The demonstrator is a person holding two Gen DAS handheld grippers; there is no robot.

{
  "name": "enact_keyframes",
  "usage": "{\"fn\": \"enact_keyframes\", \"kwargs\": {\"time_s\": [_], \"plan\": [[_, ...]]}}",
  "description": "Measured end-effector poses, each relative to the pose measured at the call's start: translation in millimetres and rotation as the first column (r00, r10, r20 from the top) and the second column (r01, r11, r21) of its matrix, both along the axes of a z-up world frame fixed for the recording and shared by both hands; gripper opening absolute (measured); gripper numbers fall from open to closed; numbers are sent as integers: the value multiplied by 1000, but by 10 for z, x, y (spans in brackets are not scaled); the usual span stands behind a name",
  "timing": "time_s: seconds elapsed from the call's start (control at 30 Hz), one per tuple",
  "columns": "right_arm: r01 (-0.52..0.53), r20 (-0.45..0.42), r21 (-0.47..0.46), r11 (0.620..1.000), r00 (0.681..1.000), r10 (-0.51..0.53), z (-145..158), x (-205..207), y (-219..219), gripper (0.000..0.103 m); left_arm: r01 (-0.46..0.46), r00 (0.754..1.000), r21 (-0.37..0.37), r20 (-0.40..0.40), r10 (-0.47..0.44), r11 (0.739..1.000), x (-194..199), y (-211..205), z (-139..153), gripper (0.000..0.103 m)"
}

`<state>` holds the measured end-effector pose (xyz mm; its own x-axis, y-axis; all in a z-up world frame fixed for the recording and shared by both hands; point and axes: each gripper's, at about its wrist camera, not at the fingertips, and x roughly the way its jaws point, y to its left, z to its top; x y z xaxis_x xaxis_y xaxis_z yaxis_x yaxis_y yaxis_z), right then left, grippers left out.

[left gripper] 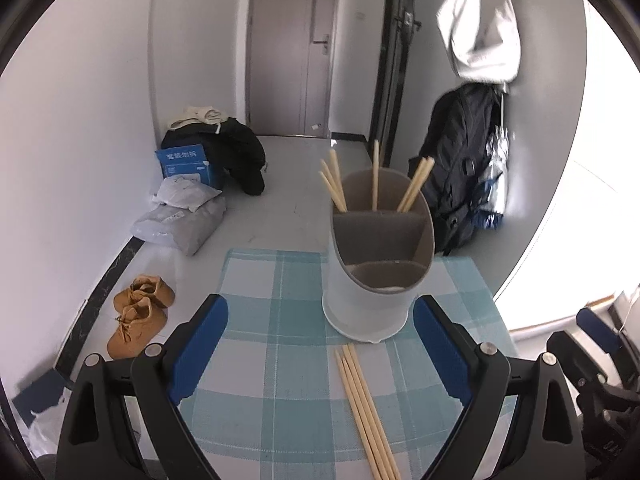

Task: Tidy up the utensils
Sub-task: 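Raise both open tools away from the holder toward the chopstick pile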

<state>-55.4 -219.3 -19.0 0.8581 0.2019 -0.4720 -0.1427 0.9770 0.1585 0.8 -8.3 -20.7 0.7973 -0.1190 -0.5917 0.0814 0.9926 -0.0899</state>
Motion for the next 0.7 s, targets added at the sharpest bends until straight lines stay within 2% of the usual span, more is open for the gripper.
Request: {"fn": "enact_keyframes", "kwargs": {"time_s": [0.17,0.33,0.57,0.7], "plan": [[14,-64,-23,1000,998,-15,-146,101,-13,87,-14,998,-48,-59,11,999,91,53,-212,91],[-1,-143,-56,998,990,-8,-331,218,48,87,-58,995,-43,-88,54,997,158,165,-359,91],[-33,-247,-97,995,969,8,-545,386,181,86,-121,977,-130,-193,95,984,300,430,-489,91],[-74,-302,-110,991,953,38,-654,523,313,86,-148,968,-157,-223,111,976,365,538,-522,91]]}}
